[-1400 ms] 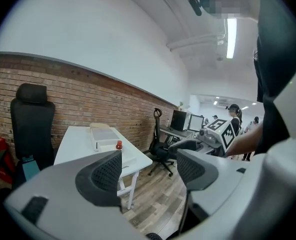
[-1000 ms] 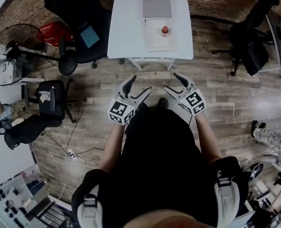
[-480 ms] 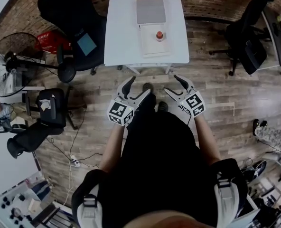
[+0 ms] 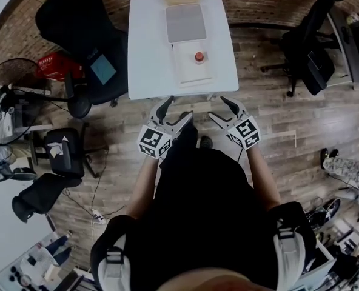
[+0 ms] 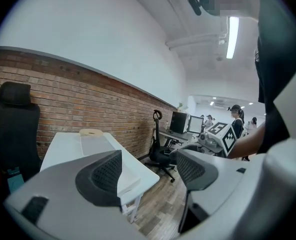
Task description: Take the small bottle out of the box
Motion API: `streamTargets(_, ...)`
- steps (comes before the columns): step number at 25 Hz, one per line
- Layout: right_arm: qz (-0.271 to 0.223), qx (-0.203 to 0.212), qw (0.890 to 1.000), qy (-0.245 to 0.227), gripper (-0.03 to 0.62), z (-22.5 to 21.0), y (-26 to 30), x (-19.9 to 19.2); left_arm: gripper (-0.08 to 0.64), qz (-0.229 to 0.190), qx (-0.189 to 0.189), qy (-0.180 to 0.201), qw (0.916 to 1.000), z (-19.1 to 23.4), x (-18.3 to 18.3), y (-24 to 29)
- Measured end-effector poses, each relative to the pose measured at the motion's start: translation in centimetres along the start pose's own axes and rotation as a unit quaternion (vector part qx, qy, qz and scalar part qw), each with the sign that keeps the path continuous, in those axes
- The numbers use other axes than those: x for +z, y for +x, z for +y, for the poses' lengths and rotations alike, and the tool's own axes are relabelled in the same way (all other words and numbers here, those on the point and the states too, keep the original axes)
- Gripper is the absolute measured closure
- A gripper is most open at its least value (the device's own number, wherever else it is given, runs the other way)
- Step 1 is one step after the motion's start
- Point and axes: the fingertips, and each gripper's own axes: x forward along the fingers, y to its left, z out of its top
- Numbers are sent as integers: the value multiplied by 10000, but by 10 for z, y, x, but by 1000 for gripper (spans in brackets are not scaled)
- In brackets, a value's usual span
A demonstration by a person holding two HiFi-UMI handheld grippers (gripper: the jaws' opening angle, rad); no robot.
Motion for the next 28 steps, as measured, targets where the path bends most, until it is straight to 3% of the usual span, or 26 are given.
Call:
streamTargets(15, 77, -566, 9982, -167, 305, -80, 95, 61, 207, 8, -420, 194, 9989, 121, 33, 58)
streamTargets(22, 204, -764, 9969, 13, 305, -100, 128, 54, 207, 101, -674, 290, 9973, 160, 34, 76)
streamTargets(28, 435, -713, 9965, 83, 306, -117, 138, 41, 207, 228, -644, 178, 9975, 173, 29, 87)
